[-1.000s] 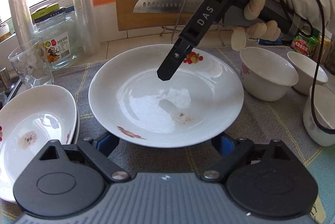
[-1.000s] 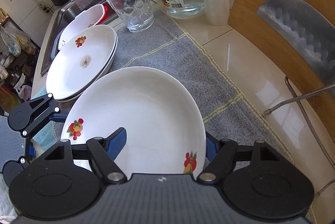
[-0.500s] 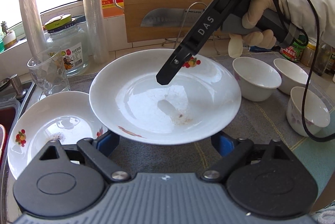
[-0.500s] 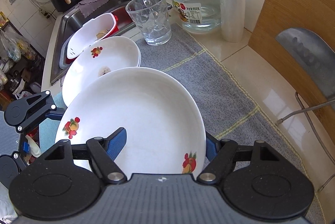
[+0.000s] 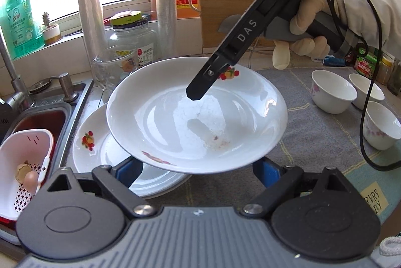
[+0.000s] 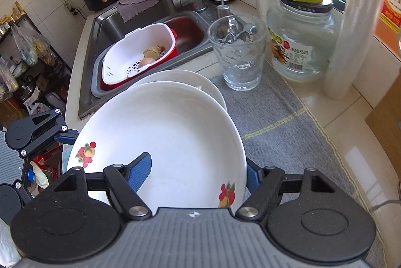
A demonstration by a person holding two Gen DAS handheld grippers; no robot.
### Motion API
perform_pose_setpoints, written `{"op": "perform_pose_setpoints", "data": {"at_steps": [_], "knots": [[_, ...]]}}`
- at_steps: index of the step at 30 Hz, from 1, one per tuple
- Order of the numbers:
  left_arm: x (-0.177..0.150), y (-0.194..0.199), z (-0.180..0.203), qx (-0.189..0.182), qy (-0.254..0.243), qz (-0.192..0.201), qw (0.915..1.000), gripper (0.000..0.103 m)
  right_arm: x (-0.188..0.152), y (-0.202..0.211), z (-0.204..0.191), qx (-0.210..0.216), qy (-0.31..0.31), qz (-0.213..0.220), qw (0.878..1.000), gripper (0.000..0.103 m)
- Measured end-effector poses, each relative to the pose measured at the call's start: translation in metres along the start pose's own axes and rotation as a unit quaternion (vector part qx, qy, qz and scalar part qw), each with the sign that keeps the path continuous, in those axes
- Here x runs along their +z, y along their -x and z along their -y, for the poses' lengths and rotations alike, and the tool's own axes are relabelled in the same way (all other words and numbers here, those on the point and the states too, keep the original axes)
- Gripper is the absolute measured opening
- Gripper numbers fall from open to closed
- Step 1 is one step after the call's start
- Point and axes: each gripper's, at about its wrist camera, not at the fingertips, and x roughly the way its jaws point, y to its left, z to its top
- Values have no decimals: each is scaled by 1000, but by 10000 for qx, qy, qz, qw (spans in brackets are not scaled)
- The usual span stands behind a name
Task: Organize plates and bowls
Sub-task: 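Lift the flower plate with the right gripper toward the plate stack, then lower the plate onto the stack and open the right gripper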
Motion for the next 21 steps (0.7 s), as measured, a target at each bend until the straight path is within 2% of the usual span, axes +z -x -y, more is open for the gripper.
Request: {"op": "perform_pose_setpoints", "data": {"at_steps": [12, 21], "knots": [[-19, 9, -46, 358, 291, -213, 9987, 94, 40, -55, -22, 309, 124, -78, 9994, 80], [-21, 5, -54, 332, 359, -257, 9985, 94, 41, -75, -13, 291, -77, -180, 9994, 80]]}}
